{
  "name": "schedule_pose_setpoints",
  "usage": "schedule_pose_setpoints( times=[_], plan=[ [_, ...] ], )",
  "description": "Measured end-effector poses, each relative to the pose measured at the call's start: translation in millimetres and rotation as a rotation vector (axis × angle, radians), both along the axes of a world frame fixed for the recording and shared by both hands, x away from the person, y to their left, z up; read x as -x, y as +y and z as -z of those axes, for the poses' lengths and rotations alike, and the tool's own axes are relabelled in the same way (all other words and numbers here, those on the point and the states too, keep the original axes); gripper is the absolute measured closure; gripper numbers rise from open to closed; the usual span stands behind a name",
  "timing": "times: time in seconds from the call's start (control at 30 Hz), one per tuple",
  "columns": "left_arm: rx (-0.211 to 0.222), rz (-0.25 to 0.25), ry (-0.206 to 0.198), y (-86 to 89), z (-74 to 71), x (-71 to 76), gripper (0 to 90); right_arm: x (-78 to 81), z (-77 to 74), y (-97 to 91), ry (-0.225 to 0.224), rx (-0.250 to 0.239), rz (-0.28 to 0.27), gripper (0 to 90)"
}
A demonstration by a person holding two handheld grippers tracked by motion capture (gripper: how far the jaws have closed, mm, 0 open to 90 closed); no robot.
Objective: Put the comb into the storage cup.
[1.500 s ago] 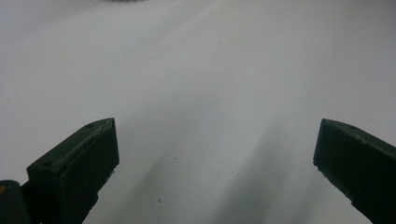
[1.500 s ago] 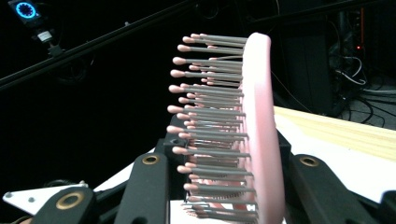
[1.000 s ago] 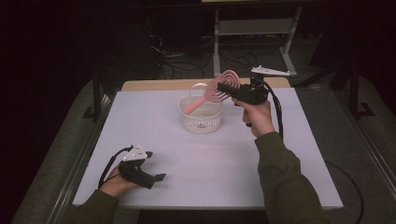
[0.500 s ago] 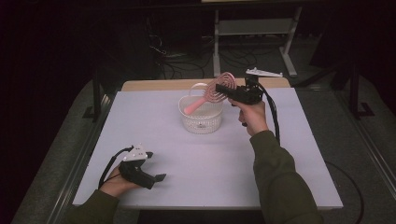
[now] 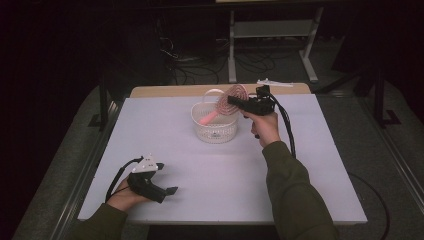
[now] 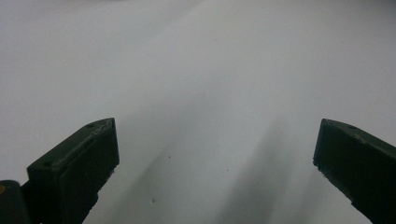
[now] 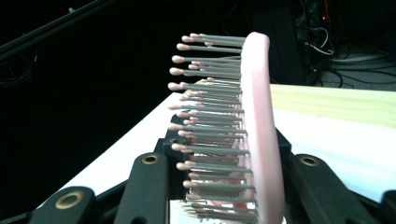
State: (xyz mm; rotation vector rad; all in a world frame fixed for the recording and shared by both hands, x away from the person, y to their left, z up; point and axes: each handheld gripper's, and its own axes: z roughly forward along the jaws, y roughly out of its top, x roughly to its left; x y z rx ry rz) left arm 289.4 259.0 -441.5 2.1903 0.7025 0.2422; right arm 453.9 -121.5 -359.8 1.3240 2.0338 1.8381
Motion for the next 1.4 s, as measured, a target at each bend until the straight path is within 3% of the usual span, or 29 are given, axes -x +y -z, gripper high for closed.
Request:
schedule_pose_setpoints(
  times=[0.57, 1.4],
  plan=[
    [-0.001, 0.007, -0.004, -0.2, -0.1, 0.6, 0.1, -4.9, 12.9, 7.2, 0.038, 0.004, -0.002, 62.5],
    [-0.006, 0.016, 0.002, -1.5, 0.5, 1.3, 0.2, -7.6, 20.2, 5.0, 0.053, 0.015, 0.019, 60.4]
  ],
)
